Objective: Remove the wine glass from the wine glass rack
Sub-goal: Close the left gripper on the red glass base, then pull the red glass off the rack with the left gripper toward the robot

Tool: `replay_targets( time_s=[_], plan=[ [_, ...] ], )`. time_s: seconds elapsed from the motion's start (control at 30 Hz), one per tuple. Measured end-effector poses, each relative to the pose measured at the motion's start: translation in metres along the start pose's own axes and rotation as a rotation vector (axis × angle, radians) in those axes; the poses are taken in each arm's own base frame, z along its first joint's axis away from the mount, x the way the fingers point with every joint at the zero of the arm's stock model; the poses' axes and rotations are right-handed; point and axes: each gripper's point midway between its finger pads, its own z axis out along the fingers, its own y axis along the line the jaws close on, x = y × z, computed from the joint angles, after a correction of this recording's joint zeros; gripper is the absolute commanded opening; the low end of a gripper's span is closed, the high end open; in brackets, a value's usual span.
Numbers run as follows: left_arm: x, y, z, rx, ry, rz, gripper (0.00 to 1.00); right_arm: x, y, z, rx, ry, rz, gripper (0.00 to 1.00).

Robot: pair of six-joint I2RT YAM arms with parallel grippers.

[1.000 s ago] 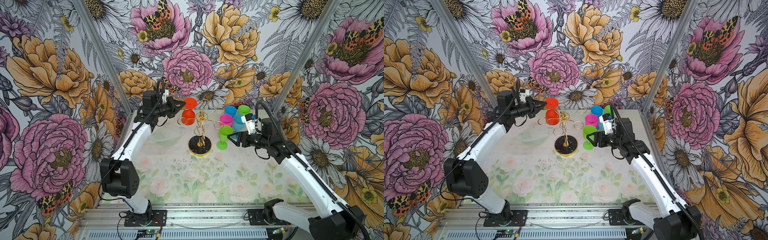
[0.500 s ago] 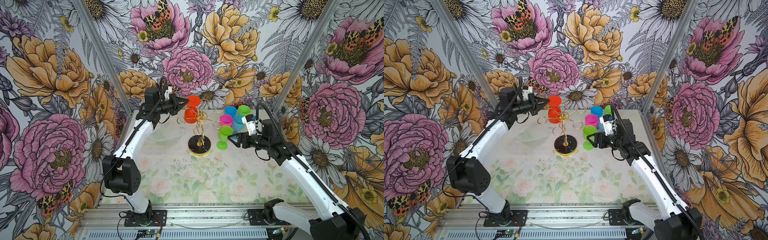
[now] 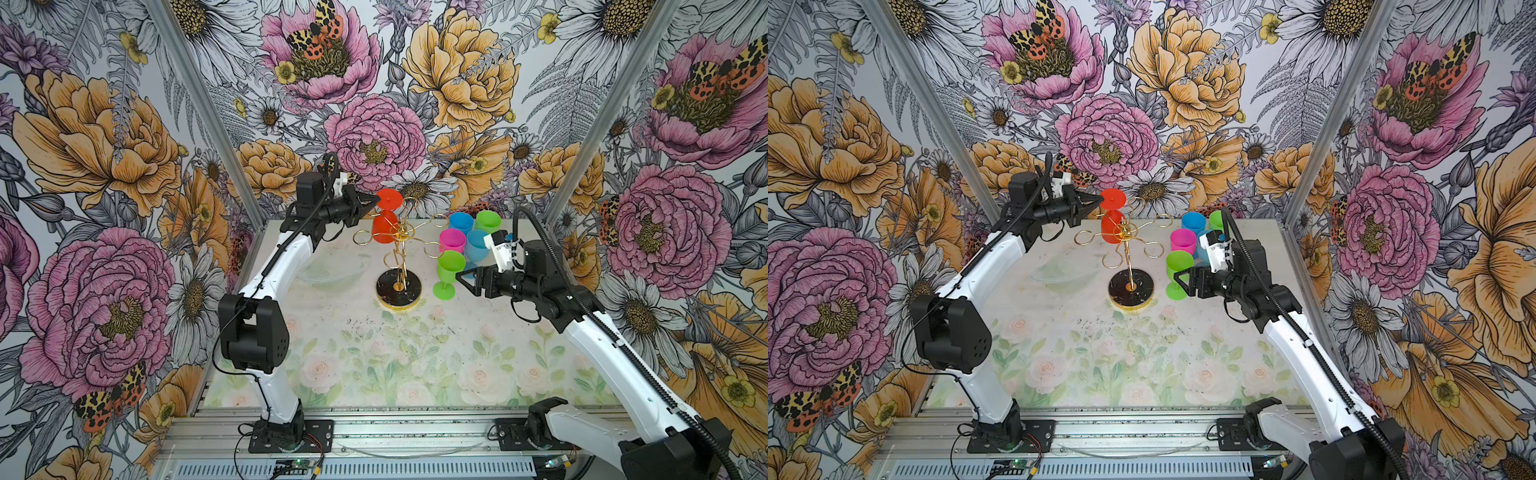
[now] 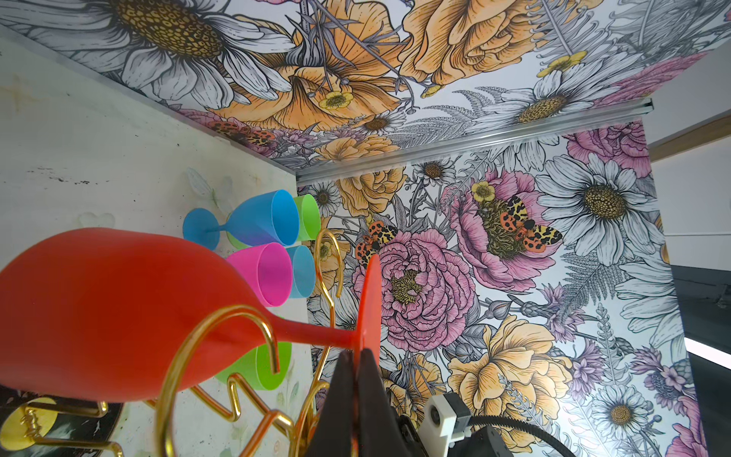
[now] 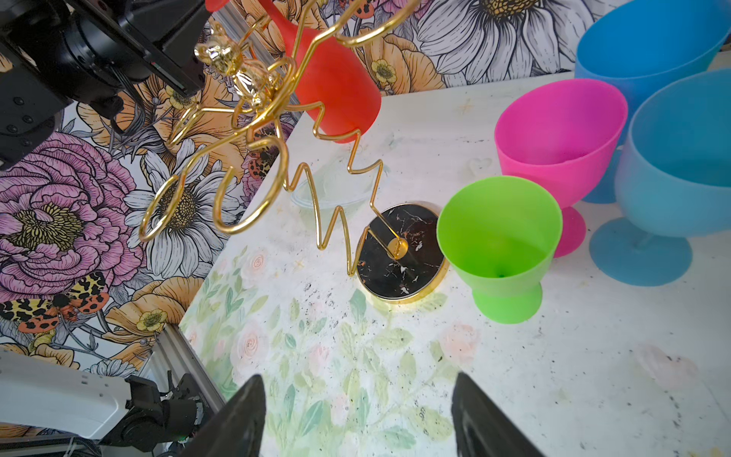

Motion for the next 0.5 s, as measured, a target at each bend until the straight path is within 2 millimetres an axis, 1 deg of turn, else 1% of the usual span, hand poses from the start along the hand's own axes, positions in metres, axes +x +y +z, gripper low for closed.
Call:
replay_targets(
  time_s=[0.17, 0.27, 0.4, 0.5],
  plan=[
    [-0.007, -0.003, -0.002, 0.01, -0.016, -0.009, 0.0, 0.0, -0.001, 0.001, -0.001, -0.001, 0.0, 0.75],
    [-0.019, -0.004, -0.006, 0.02, -0.04, -0.006, 0.0, 0.0, -0.001, 0.001, -0.001, -0.002, -0.001, 0.75],
    [-0.039, 0.011, -0.011, 0.006, -0.081, -0.029, 0.0, 0.0, -0.001, 0.001, -0.002, -0.004, -0.002, 0.75],
    [-0.05, 0.022, -0.016, -0.016, -0.118, -0.042, 0.0, 0.0, -0.001, 0.001, -0.001, -0.004, -0.002, 0.75]
  ],
)
